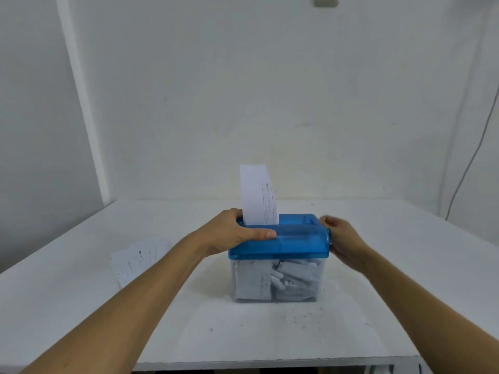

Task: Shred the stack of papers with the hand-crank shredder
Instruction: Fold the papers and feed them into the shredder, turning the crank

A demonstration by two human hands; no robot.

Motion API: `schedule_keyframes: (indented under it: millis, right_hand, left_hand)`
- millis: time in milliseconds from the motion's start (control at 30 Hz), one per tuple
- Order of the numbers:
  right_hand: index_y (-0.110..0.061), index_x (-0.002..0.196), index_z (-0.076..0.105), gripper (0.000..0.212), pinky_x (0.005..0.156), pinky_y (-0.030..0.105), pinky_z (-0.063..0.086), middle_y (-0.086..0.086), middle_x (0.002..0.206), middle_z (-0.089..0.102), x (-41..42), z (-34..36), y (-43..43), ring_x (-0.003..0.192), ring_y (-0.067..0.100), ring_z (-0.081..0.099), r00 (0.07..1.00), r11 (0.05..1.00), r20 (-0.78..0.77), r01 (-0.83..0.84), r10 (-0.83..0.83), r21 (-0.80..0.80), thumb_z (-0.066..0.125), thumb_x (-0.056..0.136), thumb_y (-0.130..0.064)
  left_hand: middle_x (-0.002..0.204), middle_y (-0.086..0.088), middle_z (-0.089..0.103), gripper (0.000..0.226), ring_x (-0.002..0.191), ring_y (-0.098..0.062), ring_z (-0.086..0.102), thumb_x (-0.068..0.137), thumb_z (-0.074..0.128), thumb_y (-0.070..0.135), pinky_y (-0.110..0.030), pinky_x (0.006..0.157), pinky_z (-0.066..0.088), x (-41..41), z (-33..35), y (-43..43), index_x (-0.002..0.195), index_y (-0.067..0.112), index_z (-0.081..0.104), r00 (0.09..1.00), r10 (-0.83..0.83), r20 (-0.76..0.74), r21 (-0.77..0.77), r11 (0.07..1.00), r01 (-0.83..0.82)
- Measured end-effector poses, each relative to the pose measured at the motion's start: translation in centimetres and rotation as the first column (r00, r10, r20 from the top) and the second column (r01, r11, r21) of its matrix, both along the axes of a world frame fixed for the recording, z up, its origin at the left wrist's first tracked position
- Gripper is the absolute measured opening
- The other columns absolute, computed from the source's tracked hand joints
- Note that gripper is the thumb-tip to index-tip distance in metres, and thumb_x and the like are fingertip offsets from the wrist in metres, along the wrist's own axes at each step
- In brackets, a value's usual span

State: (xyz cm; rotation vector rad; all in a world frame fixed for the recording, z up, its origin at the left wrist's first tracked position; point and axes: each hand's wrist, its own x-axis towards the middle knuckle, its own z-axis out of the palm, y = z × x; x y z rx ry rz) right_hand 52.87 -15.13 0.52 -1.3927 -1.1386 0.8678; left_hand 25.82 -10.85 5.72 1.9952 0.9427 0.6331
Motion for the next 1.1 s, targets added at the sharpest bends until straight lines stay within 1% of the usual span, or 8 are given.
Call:
schedule_keyframes:
  millis: [200, 333, 467, 600, 700, 833, 967, 1100]
  right_hand:
    - [-0.004, 0.083, 0.065, 0.042, 0.055, 0.025, 0.05, 0.007, 0.063, 0.063, -1.8, -2.3, -5.2, 0.051, 0.014, 0.056, 0.933, 0.979, 0.337, 0.174, -0.129, -0.105, 0.047, 0.104, -0.035]
    - [-0.006, 0.072, 0.058, 0.055, 0.058, 0.028, 0.05, 0.005, 0.057, 0.06, -1.8, 1.0, -9.1, 0.052, 0.018, 0.056, 0.944, 0.981, 0.327, 0.029, 0.036, -0.194, 0.043, 0.102, -0.049]
    - [-0.009, 0.084, 0.062, 0.05, 0.069, 0.023, 0.052, -0.004, 0.068, 0.06, -0.4, 5.4, -11.5, 0.065, 0.009, 0.057, 0.838, 0.954, 0.469, -0.188, 0.279, -0.232, 0.069, 0.083, -0.059]
    - [-0.011, 0.088, 0.071, 0.042, 0.067, 0.018, 0.049, -0.004, 0.069, 0.061, 1.0, 9.2, -10.8, 0.067, 0.006, 0.056, 0.731, 0.975, 0.647, -0.184, 0.219, -0.122, 0.071, 0.077, -0.051]
    - [0.002, 0.101, 0.066, 0.057, 0.078, 0.025, 0.055, 0.004, 0.079, 0.056, 1.8, 9.8, -8.1, 0.073, 0.012, 0.054, 0.84, 0.984, 0.518, -0.177, 0.162, -0.02, 0.073, 0.081, -0.051]
    - [-0.013, 0.113, 0.06, 0.038, 0.084, 0.035, 0.055, 0.004, 0.103, 0.07, 1.8, 8.2, -4.5, 0.088, 0.013, 0.064, 0.98, 0.982, 0.15, -0.147, 0.128, 0.122, 0.076, 0.082, -0.028]
    - [-0.012, 0.097, 0.058, 0.01, 0.07, 0.028, 0.053, 0.003, 0.091, 0.07, 0.6, 5.0, -1.4, 0.085, 0.015, 0.063, 0.998, 0.983, 0.011, -0.063, 0.062, 0.17, 0.066, 0.094, -0.016]
    - [-0.004, 0.099, 0.058, 0.016, 0.07, 0.03, 0.058, 0.011, 0.095, 0.067, 0.2, 0.6, -0.9, 0.081, 0.018, 0.065, 1.0, 1.0, -0.026, 0.009, -0.009, 0.014, 0.056, 0.101, -0.02]
  left_hand:
    - [0.111, 0.021, 0.058, 0.078, 0.103, 0.001, 0.055, 0.059, 0.077, 0.059, -0.014, 0.079, 0.046, -0.1, -0.2, -0.1, 0.129, 0.032, 0.054, 0.999, -0.018, 0.043, -0.008, 1.0, 0.018]
    - [0.11, 0.023, 0.055, 0.076, 0.1, 0.002, 0.053, 0.061, 0.076, 0.06, -0.013, 0.075, 0.045, 0.0, 0.1, -0.1, 0.128, 0.035, 0.051, 1.0, -0.017, 0.022, -0.014, 1.0, 0.018]
    - [0.111, 0.022, 0.055, 0.087, 0.1, 0.003, 0.053, 0.058, 0.076, 0.062, -0.011, 0.075, 0.043, 0.0, 0.4, -0.1, 0.137, 0.031, 0.053, 1.0, -0.019, -0.006, -0.004, 1.0, 0.019]
    - [0.12, 0.014, 0.056, 0.09, 0.112, -0.009, 0.054, 0.059, 0.075, 0.062, -0.017, 0.09, 0.044, -0.1, 0.4, 0.2, 0.14, 0.03, 0.051, 0.999, -0.013, -0.037, 0.0, 1.0, 0.013]
    - [0.125, 0.01, 0.055, 0.093, 0.115, -0.013, 0.051, 0.059, 0.074, 0.061, -0.023, 0.094, 0.043, 0.0, 0.4, 0.2, 0.143, 0.029, 0.049, 0.998, -0.005, -0.056, -0.004, 1.0, 0.004]
    - [0.119, 0.013, 0.053, 0.093, 0.113, -0.012, 0.049, 0.061, 0.074, 0.058, -0.021, 0.091, 0.042, 0.1, 0.3, 0.1, 0.144, 0.027, 0.047, 0.999, -0.001, -0.053, -0.017, 1.0, 0.0]
    - [0.118, 0.013, 0.052, 0.079, 0.113, -0.011, 0.048, 0.073, 0.076, 0.051, -0.023, 0.095, 0.04, 0.1, 0.4, 0.2, 0.143, 0.026, 0.048, 0.998, 0.01, -0.065, -0.019, 1.0, -0.011]
    - [0.117, 0.015, 0.055, 0.082, 0.111, -0.008, 0.051, 0.07, 0.077, 0.054, -0.017, 0.089, 0.041, 0.1, 0.3, 0.2, 0.142, 0.026, 0.051, 0.998, 0.002, -0.06, -0.019, 1.0, -0.004]
